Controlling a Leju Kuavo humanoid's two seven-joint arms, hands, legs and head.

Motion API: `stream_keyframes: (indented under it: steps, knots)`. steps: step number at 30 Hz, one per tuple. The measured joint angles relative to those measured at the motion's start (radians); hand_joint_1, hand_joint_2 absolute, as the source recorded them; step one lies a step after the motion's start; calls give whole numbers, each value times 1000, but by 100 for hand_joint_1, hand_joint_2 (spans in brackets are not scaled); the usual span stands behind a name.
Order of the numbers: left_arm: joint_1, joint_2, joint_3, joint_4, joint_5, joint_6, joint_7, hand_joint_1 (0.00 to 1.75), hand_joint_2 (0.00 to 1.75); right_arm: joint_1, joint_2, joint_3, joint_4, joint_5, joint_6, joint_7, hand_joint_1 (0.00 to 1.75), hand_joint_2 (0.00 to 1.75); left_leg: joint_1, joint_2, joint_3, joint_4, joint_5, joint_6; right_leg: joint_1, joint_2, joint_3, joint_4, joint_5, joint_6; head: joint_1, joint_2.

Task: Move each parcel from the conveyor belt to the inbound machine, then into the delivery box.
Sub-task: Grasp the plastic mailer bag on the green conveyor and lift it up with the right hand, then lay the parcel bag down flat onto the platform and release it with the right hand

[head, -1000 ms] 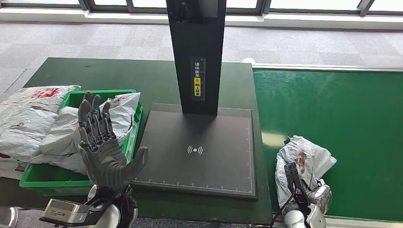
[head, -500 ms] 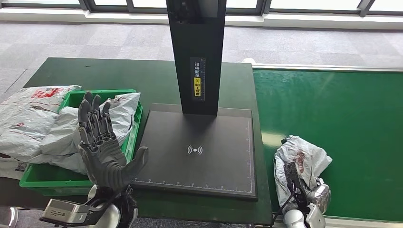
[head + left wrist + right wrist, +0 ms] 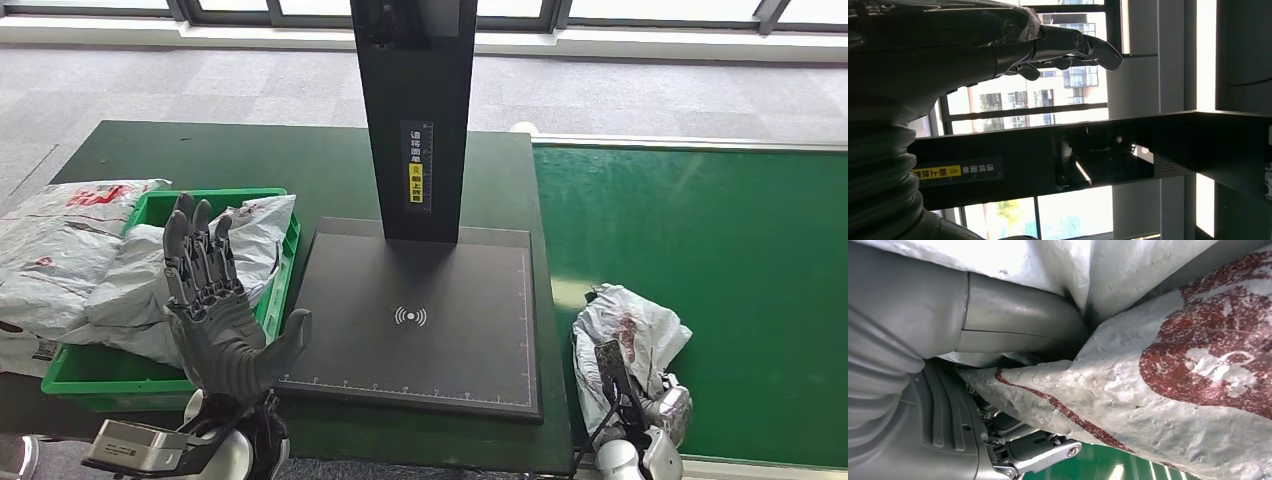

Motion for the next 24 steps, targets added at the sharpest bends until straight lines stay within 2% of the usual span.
stream_keyframes:
  steps: [4,6,8,9,10,12,14,18,24]
  knots:
    - [6,0,-1,0,0,0,0,0,175,-1,0,0,5,-8,-8,-9,175,175,0,0,0,0,0,0,0,0,0,0,0,0,0,0]
    - [5,0,-1,0,-2,0,0,0,175,23,14,7,-38,-82,-60,-91,175,175,0,-2,-1,0,0,0,-1,-2,0,0,0,0,0,0]
    - [3,0,-1,3,-6,-1,0,0,175,85,44,52,-214,-154,-137,-238,175,175,-2,-5,-4,0,1,0,-3,-5,-3,2,-1,1,0,0]
    - [2,0,-1,6,-7,-1,1,0,175,114,56,95,-331,-155,-165,-290,175,175,-2,-5,-5,0,1,0,-3,-4,-5,3,-1,1,0,0]
    - [2,0,-1,8,-8,-2,2,0,175,128,65,147,-434,-131,-179,-303,175,175,-2,-2,-5,0,1,0,-3,-2,-7,3,-1,1,-1,0]
    - [1,0,-1,11,-8,-3,2,0,175,135,69,243,-576,-90,-186,-265,175,175,-2,4,-1,0,-1,-1,-2,4,-7,3,-1,0,-1,0]
    - [1,0,-1,13,-8,-3,2,0,175,146,70,299,-672,-88,-183,-242,175,175,-2,3,4,0,0,-1,-1,3,-5,3,-1,1,-1,0]
    - [1,0,-1,14,-8,-4,2,0,175,162,70,337,-783,-121,-183,-272,175,175,-2,0,3,0,1,-1,-2,1,-5,3,-1,1,0,0]
    - [1,0,-1,14,-10,-4,2,0,175,174,69,350,-847,-150,-182,-302,175,175,-2,0,-2,0,0,-1,-2,1,-5,3,-1,1,-1,0]
